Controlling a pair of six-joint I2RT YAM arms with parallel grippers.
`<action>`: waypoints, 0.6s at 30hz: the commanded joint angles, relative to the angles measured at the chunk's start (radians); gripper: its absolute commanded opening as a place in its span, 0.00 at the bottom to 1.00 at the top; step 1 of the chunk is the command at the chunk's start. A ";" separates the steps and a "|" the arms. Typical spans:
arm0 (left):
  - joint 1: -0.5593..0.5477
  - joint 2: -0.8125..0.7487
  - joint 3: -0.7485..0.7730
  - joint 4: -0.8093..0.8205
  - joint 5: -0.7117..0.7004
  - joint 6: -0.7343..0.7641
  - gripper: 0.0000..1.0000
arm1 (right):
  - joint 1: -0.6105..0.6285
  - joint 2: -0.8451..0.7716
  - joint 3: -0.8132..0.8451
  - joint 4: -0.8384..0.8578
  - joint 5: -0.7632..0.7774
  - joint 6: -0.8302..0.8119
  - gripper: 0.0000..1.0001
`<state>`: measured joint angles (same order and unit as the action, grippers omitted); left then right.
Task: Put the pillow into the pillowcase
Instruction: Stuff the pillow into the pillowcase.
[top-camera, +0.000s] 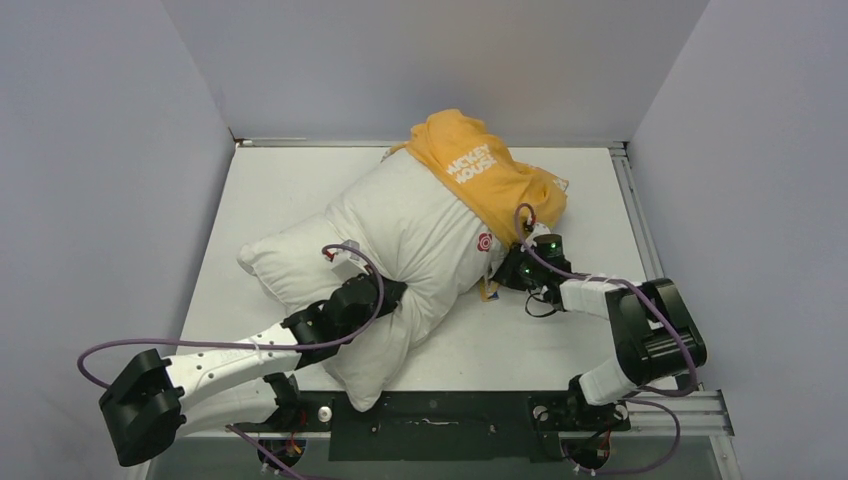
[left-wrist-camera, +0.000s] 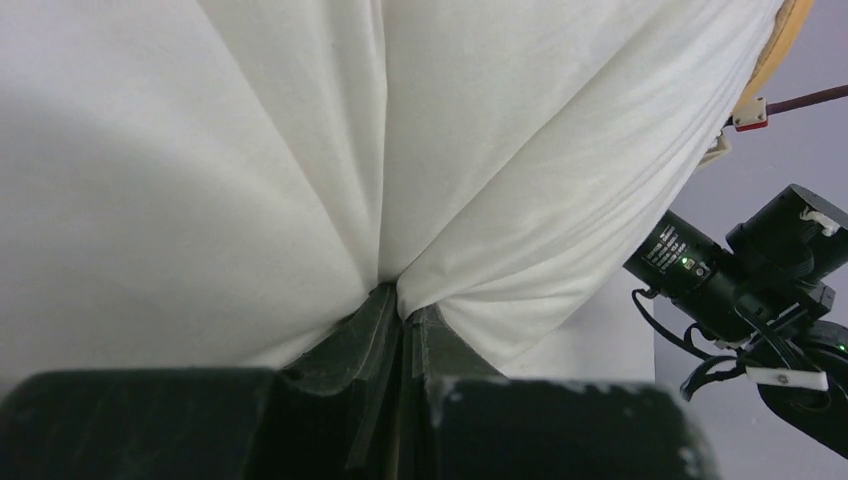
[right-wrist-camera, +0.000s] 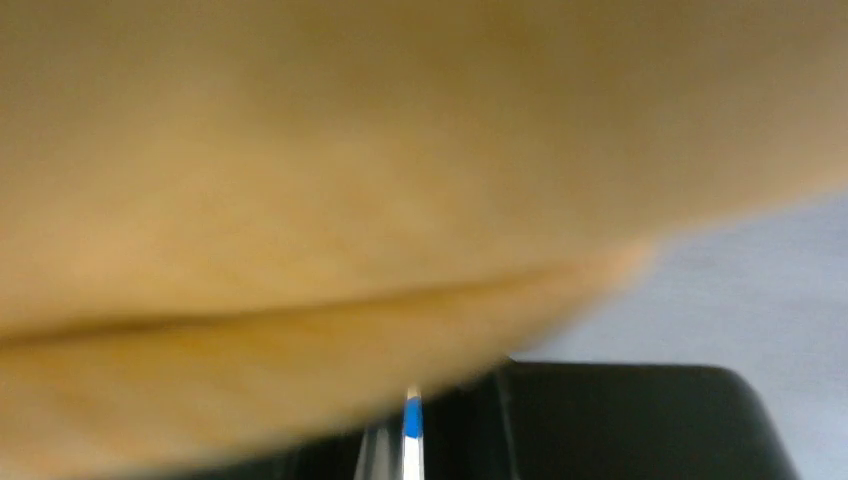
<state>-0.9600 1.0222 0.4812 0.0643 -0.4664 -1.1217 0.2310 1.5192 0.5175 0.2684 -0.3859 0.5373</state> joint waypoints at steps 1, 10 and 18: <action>0.000 0.075 -0.013 -0.008 0.075 0.003 0.00 | 0.180 -0.096 -0.008 -0.012 -0.135 -0.010 0.05; -0.009 0.206 -0.130 0.201 0.078 -0.140 0.00 | 0.804 -0.213 0.166 -0.115 0.064 0.038 0.05; -0.029 0.262 -0.165 0.208 0.034 -0.219 0.00 | 0.981 -0.114 0.290 -0.130 0.143 0.007 0.07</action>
<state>-0.9546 1.1973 0.3614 0.3790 -0.5751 -1.2514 1.0943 1.3922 0.6731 0.0082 -0.0589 0.5247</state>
